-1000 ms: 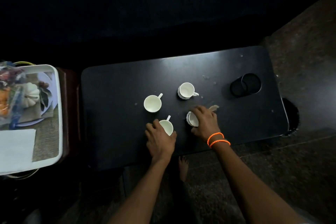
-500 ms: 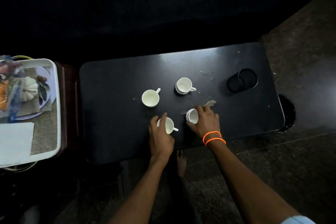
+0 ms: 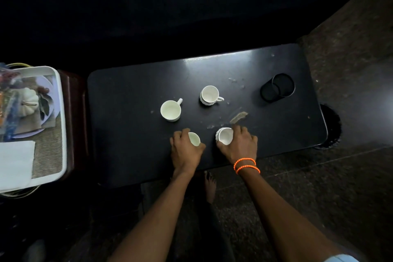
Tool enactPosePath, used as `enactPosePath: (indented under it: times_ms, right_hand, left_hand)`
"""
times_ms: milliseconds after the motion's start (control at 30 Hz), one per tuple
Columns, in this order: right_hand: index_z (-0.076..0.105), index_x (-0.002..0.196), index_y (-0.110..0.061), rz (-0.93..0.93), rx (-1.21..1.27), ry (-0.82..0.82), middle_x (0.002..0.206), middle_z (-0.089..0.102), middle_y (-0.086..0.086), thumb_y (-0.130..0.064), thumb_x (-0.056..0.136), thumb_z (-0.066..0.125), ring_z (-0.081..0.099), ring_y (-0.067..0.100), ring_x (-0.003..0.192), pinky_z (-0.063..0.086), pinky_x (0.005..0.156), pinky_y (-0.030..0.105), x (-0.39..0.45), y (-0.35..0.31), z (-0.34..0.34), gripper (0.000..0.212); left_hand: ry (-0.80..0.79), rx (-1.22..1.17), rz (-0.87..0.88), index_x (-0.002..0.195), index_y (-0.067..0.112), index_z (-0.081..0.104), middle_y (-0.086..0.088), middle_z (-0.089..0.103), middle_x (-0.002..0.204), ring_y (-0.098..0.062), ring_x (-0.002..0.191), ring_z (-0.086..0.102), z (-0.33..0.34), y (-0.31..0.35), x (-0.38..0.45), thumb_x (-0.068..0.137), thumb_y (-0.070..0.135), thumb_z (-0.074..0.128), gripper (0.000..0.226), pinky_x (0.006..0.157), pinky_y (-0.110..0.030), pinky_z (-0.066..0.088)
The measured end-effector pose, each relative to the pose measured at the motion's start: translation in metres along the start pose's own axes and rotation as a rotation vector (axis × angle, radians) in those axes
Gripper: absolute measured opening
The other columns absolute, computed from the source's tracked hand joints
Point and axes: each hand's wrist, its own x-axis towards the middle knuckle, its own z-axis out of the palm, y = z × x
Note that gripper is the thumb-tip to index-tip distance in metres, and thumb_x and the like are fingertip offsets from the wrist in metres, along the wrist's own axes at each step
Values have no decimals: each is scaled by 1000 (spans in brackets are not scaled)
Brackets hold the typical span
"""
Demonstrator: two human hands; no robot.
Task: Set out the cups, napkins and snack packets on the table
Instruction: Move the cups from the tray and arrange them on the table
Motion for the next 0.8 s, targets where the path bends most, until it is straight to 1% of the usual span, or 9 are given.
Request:
enactPosePath:
  times_ms: [100,167,367,500,600,700,800]
  right_hand:
    - [62,100,-14,16,-20,20,95,68,6,-66,67,63,66,30,84,44,80,41,-8,-1,3,62]
    - [62,95,-14,28,-37,24,92,67,6,-68,66,62,66,30,80,44,79,41,-12,-1,5,61]
    - [60,85,-14,73,-81,46,81,66,7,-68,62,65,65,30,72,44,73,40,-19,3,4,60]
    - [60,88,-13,80,-109,32,84,67,7,-70,64,62,66,31,75,43,75,41,-21,7,4,61]
    - [60,96,-13,73,-94,8,92,65,8,-69,64,66,65,32,83,44,78,42,-22,7,3,64]
    - [59,106,-16,31,-55,-16,101,62,7,-63,65,71,63,31,92,45,82,43,-23,8,3,64]
    - [60,107,-16,12,-47,-24,102,62,7,-59,68,68,62,31,94,43,82,42,-24,9,2,59]
  left_hand:
    - [-35,64,124,134,21,61,2,59,132,-24,121,50,2,-9,-7,67,27,85,72,95,-35,50]
    - [-44,98,183,134,22,61,5,60,132,-22,121,49,2,-14,-13,66,26,86,73,94,-35,52]
    - [-68,150,209,136,23,60,7,58,135,-21,124,48,1,-18,-22,67,30,83,73,93,-42,54]
    - [-67,172,201,138,24,57,7,53,137,-21,126,46,1,-16,-25,70,33,80,72,93,-43,53]
    - [-51,156,187,139,23,55,4,52,135,-22,127,46,3,-15,-27,70,33,78,73,93,-45,53]
    - [-38,127,180,144,21,51,2,51,134,-24,125,48,4,-15,-29,70,32,78,80,93,-45,53]
    - [-35,147,178,148,20,46,0,47,135,-24,124,47,6,-17,-29,69,31,79,87,94,-44,53]
